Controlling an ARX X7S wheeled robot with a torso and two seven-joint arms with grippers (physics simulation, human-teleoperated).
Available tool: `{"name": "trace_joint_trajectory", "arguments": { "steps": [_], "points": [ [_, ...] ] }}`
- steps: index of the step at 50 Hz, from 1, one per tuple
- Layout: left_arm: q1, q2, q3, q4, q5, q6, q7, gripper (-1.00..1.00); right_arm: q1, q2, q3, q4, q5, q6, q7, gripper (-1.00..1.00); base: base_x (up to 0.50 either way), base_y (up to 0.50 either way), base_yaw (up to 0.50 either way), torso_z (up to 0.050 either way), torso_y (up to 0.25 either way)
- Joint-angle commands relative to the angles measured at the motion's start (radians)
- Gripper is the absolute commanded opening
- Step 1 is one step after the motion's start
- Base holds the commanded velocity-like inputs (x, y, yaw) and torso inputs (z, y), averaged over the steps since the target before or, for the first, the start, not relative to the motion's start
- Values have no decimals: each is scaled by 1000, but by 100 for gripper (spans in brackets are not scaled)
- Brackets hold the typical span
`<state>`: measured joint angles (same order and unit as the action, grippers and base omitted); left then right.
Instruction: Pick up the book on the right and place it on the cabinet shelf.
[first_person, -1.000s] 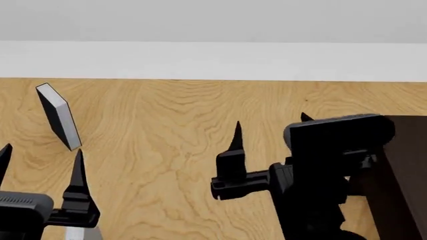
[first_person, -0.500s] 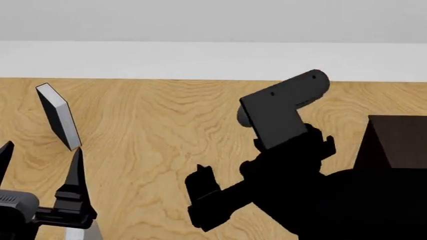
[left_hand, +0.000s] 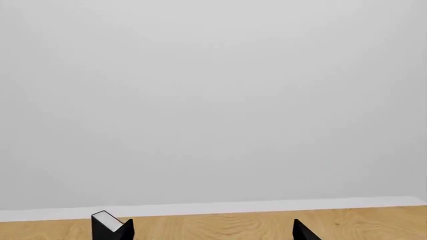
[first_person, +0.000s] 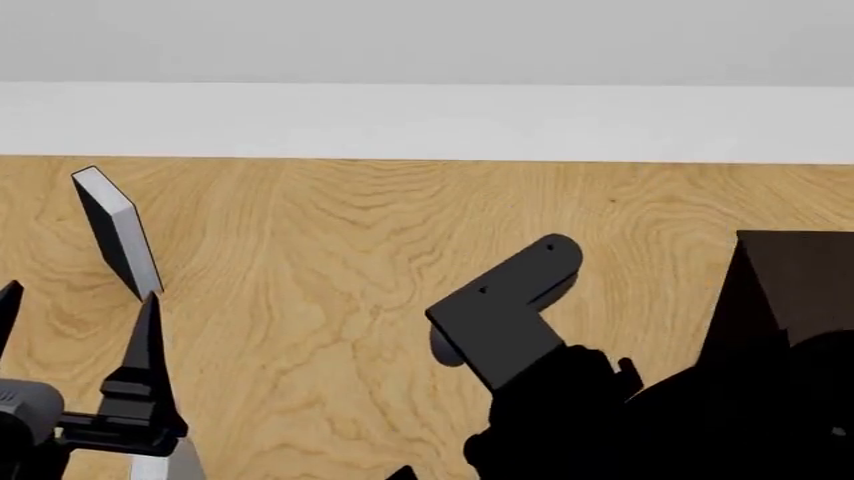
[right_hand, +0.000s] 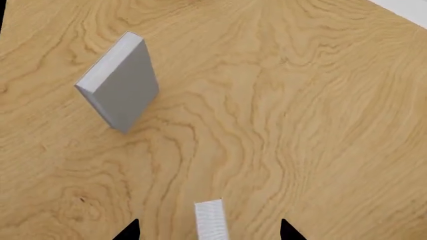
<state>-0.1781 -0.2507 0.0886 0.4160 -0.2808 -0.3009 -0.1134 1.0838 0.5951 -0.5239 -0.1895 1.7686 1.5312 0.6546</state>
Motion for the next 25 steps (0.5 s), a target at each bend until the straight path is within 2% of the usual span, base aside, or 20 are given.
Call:
{"name": "trace_joint_trajectory", "arguments": {
  "steps": [1,9,25],
  "points": [
    [0,-5,-2,0,-8,3,-4,100,0,20,-101,-1,-10,-3,-38,100,0,0,0,0,0],
    [-2,-8,2,-8,-10,11,-4,100,13,25,-154,11,-9,-14,-35,100,0,0,0,0,0],
    [-6,-13,5,-25,-19,20,-5,100,16,-19,-289,86,-297,-64,-266,100,0,0,0,0,0]
  ]
}}
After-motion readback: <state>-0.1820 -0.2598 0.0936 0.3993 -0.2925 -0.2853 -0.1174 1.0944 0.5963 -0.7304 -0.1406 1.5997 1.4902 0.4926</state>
